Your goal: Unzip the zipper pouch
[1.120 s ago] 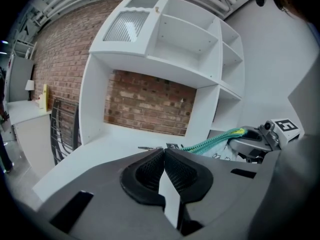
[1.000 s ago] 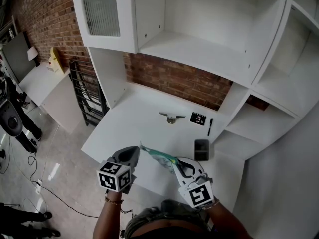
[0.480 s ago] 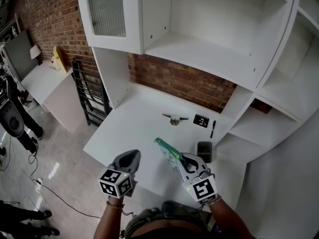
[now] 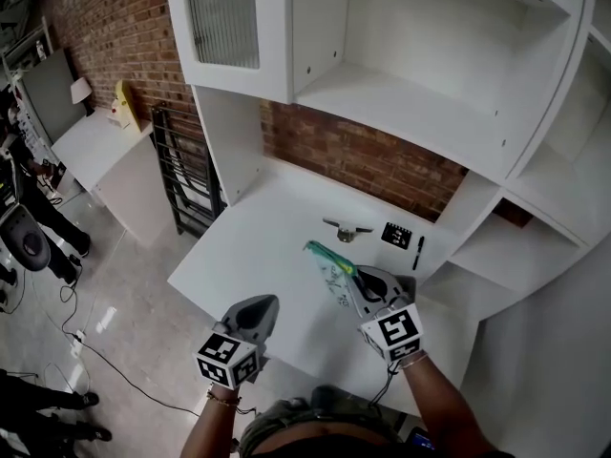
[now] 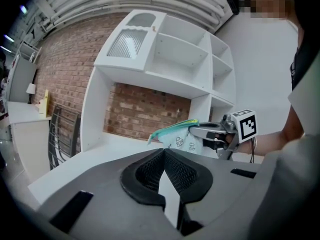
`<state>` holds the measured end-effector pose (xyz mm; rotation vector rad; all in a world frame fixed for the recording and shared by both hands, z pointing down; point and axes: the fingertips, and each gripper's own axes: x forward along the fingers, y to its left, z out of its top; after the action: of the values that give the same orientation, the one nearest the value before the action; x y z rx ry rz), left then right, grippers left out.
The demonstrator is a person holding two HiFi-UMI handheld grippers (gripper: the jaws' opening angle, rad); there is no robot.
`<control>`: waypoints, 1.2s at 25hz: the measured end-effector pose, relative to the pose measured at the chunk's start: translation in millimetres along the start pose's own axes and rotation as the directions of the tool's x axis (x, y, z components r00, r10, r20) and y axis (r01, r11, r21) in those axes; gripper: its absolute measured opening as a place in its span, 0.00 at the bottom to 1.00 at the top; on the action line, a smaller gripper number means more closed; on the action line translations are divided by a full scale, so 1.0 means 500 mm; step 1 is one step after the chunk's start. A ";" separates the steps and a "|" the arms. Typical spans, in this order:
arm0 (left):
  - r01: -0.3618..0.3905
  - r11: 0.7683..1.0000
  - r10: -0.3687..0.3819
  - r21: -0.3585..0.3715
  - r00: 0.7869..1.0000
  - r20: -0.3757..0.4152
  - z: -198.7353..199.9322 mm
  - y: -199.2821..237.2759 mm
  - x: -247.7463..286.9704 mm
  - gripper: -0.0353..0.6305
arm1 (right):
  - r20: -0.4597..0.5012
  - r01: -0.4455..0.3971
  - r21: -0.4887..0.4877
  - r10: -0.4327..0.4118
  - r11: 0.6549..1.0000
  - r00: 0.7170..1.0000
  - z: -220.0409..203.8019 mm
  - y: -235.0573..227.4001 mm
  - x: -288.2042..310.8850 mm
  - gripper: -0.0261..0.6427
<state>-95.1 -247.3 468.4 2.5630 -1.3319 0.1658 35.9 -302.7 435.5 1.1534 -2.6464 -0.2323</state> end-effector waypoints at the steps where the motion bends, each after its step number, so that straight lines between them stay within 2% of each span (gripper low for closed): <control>1: -0.002 1.000 0.002 0.002 1.000 0.002 -0.001 0.000 -0.003 0.06 | 0.000 -0.003 0.010 0.003 1.000 1.000 -0.005 -0.008 0.011 0.05; 9: -0.021 0.999 0.020 0.028 1.000 0.024 -0.007 -0.007 -0.033 0.06 | -0.059 -0.027 0.131 0.035 0.991 0.998 -0.073 -0.038 0.111 0.05; 14: -0.035 0.999 0.034 0.022 0.999 0.032 -0.010 -0.006 -0.048 0.06 | -0.091 -0.024 0.227 0.045 0.974 0.995 -0.114 -0.054 0.168 0.05; 22: -0.063 0.998 0.062 0.012 0.998 0.033 -0.012 0.013 -0.060 0.06 | -0.136 0.007 0.371 0.047 0.928 0.990 -0.177 -0.074 0.234 0.05; 30: -0.058 0.998 0.057 0.007 0.998 0.040 -0.009 0.019 -0.052 0.06 | -0.216 0.085 0.478 0.023 0.874 0.976 -0.270 -0.086 0.227 0.05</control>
<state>-117.9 -231.1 468.9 2.5485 -1.4228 0.1316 29.6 -421.9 572.4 1.2722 -2.5569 0.5592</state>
